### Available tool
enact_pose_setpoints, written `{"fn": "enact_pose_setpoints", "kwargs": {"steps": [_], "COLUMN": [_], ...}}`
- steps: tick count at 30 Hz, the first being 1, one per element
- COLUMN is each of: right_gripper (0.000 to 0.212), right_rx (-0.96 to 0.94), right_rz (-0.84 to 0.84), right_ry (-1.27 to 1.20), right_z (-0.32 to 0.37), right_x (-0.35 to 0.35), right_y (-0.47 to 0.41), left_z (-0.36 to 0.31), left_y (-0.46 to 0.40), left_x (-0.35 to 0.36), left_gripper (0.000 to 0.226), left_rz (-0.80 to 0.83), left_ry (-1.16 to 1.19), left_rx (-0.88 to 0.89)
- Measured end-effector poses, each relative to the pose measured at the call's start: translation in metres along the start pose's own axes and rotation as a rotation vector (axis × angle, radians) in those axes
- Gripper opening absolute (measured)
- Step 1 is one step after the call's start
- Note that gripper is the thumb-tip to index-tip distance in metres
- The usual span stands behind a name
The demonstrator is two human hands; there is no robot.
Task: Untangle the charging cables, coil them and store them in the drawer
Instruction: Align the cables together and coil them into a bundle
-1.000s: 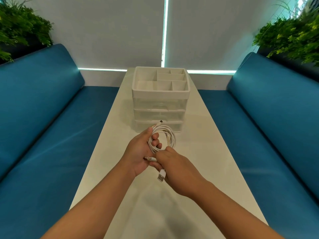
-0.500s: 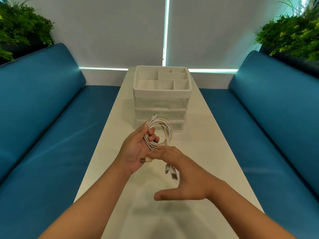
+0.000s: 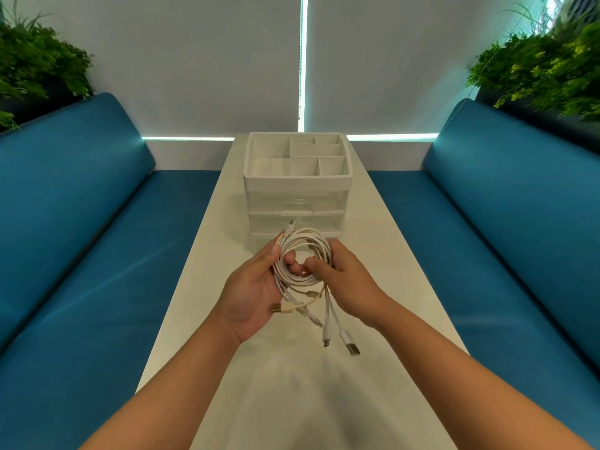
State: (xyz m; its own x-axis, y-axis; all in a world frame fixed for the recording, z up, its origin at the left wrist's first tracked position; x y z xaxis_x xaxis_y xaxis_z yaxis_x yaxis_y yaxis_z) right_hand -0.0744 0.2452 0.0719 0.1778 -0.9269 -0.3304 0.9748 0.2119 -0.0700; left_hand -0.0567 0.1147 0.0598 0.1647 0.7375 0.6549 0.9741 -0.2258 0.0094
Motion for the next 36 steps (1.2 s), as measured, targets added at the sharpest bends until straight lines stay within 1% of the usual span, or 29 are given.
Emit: {"fn": "enact_pose_setpoints", "kwargs": {"steps": [2, 4, 7, 8, 12, 15, 16, 18, 20, 22, 24, 26, 28, 29, 31, 33, 36], "right_gripper": [0.024, 0.019, 0.02, 0.02, 0.022, 0.021, 0.021, 0.023, 0.023, 0.023, 0.021, 0.015, 0.011, 0.01, 0.009, 0.01, 0.012], "right_rx": [-0.021, -0.031, -0.019, -0.024, -0.067, -0.093, -0.095, -0.072, -0.025, -0.019, -0.035, -0.059, -0.113, -0.14, -0.181, -0.209, -0.192], "right_rz": [0.007, 0.001, -0.038, -0.051, -0.031, -0.034, -0.04, -0.043, -0.048, -0.072, -0.069, -0.005, 0.106, 0.171, 0.273, 0.327, 0.359], "right_ry": [0.094, 0.137, 0.159, 0.165, 0.23, 0.288, 0.29, 0.227, 0.129, 0.182, 0.244, 0.264, 0.376, 0.438, 0.543, 0.628, 0.66], "right_z": [0.003, 0.004, 0.004, 0.003, 0.008, 0.012, 0.013, 0.015, 0.017, 0.019, 0.019, 0.019, 0.02, 0.022, 0.024, 0.028, 0.027], "right_x": [-0.006, -0.008, -0.005, -0.005, -0.007, -0.013, -0.013, -0.013, -0.011, -0.012, -0.013, -0.011, -0.007, -0.005, 0.0, 0.001, 0.003], "right_y": [-0.002, -0.004, -0.006, -0.007, -0.007, -0.012, -0.014, -0.014, -0.013, -0.013, -0.013, -0.013, -0.011, -0.01, -0.007, -0.006, -0.007], "left_z": [0.002, 0.004, 0.005, 0.003, 0.002, 0.002, 0.001, 0.0, -0.001, -0.001, 0.0, 0.0, -0.001, -0.003, -0.008, -0.011, -0.01], "left_y": [0.003, 0.005, 0.004, 0.004, 0.005, 0.005, 0.005, 0.004, 0.004, 0.004, 0.005, 0.005, 0.005, 0.004, 0.001, -0.001, -0.004], "left_x": [-0.001, 0.0, 0.006, 0.006, 0.013, 0.012, 0.012, 0.013, 0.015, 0.019, 0.018, 0.017, 0.018, 0.019, 0.018, 0.017, 0.016], "left_gripper": [0.038, 0.037, 0.036, 0.036, 0.039, 0.039, 0.037, 0.036, 0.036, 0.035, 0.034, 0.032, 0.032, 0.029, 0.017, 0.014, 0.004], "left_rz": [-0.006, -0.032, -0.043, -0.044, -0.033, -0.083, -0.098, -0.096, -0.055, -0.014, 0.001, 0.027, 0.068, 0.067, 0.013, -0.014, -0.019], "left_ry": [-0.066, -0.108, -0.058, -0.076, -0.272, -0.404, -0.411, -0.317, -0.191, -0.133, -0.125, -0.125, -0.135, -0.178, -0.363, -0.553, -0.666], "left_rx": [0.001, 0.006, -0.004, 0.002, 0.007, 0.043, 0.063, 0.06, 0.046, 0.031, 0.007, -0.051, -0.144, -0.189, -0.238, -0.28, -0.325]}}
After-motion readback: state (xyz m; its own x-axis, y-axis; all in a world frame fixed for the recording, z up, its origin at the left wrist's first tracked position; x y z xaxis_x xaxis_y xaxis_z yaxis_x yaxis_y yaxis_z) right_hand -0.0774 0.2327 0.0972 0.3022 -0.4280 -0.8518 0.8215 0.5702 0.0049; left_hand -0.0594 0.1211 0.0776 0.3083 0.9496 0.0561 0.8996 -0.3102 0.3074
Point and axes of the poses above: each hand's wrist, its own y-axis away from the middle knuckle, its own x-axis out of the palm, z = x × y, the point moved 6 cm from there along -y, towards the middle knuckle, and after that the axes turned 3 degrees about -z, right-handed, at the moved point
